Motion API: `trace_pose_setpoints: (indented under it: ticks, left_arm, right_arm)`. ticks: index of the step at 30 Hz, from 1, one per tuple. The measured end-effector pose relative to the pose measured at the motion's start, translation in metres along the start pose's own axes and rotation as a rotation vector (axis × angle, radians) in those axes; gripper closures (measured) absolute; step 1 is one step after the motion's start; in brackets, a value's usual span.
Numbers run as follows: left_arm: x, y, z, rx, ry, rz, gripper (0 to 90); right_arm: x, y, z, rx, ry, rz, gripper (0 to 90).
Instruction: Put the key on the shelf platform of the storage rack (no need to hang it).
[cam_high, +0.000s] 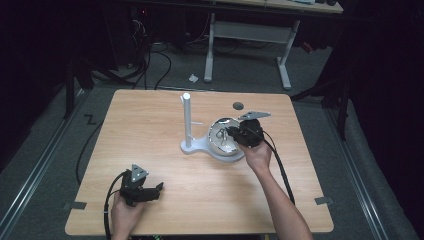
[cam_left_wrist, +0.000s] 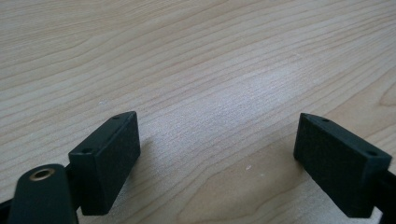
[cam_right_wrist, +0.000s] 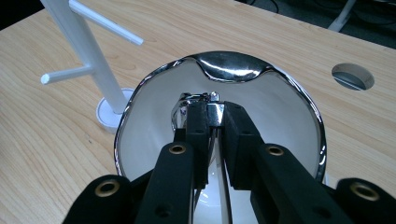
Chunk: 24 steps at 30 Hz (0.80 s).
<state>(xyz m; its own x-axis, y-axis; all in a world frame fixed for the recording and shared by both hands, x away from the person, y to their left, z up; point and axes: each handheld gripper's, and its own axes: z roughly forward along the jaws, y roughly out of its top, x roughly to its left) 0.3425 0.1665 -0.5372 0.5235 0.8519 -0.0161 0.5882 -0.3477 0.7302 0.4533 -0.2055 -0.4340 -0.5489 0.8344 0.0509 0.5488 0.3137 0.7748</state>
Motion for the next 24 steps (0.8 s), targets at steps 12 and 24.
trace_pose_setpoints:
  ticks: [12,24]
  left_arm:
    - [0.0,0.0,0.0,0.001,-0.002,-0.001,15.0]
    - [0.0,0.0,0.0,0.001,-0.002,-0.001,15.0]
  right_arm:
    - [0.002,0.003,0.011,0.014,-0.002,-0.003,81.8]
    - [0.0,0.004,0.02,0.015,-0.011,0.001,81.7]
